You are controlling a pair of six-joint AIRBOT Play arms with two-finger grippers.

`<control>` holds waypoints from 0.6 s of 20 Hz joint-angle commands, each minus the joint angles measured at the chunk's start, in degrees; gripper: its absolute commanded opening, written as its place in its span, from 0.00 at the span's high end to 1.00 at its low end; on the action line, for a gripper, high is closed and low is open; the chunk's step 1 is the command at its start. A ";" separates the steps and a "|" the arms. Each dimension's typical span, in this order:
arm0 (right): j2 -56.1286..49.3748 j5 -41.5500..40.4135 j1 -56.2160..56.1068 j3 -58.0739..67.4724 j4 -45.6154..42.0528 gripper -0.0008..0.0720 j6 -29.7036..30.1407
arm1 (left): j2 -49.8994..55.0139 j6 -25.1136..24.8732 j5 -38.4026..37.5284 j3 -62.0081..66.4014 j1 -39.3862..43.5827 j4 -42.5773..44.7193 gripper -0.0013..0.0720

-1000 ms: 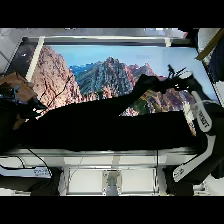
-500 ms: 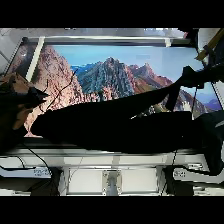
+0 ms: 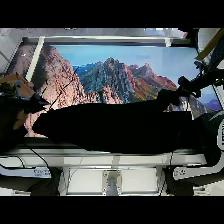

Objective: Fold the clothes and pants, and hang the long-sleeved shirts on hangers.

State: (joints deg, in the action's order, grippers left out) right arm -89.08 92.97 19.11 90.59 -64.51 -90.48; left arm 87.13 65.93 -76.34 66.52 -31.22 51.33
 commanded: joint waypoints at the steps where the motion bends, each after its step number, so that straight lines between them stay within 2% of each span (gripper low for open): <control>1: -1.33 0.87 0.02 0.02 -0.83 0.98 0.09 | -0.83 -1.90 -9.49 -0.02 0.17 -2.03 0.41; 6: -1.33 1.77 0.02 0.02 -0.87 0.98 1.29 | -7.13 -2.29 -15.93 -1.42 1.40 -0.24 0.39; 7: -1.33 1.79 0.02 0.02 -0.85 0.98 1.29 | -8.41 -2.29 -16.96 -2.14 1.73 0.17 0.29; 8: -1.33 1.84 0.02 0.02 -0.85 0.98 1.51 | -9.92 -2.29 -17.59 -3.10 1.95 0.37 0.25; 12: -1.33 1.88 0.02 0.02 -0.87 0.98 3.37 | -16.20 -1.70 -17.77 -8.63 1.95 5.44 0.25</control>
State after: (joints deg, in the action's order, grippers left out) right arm -90.37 94.74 19.11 90.61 -65.34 -88.51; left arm 75.07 63.86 -92.73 61.34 -29.43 53.01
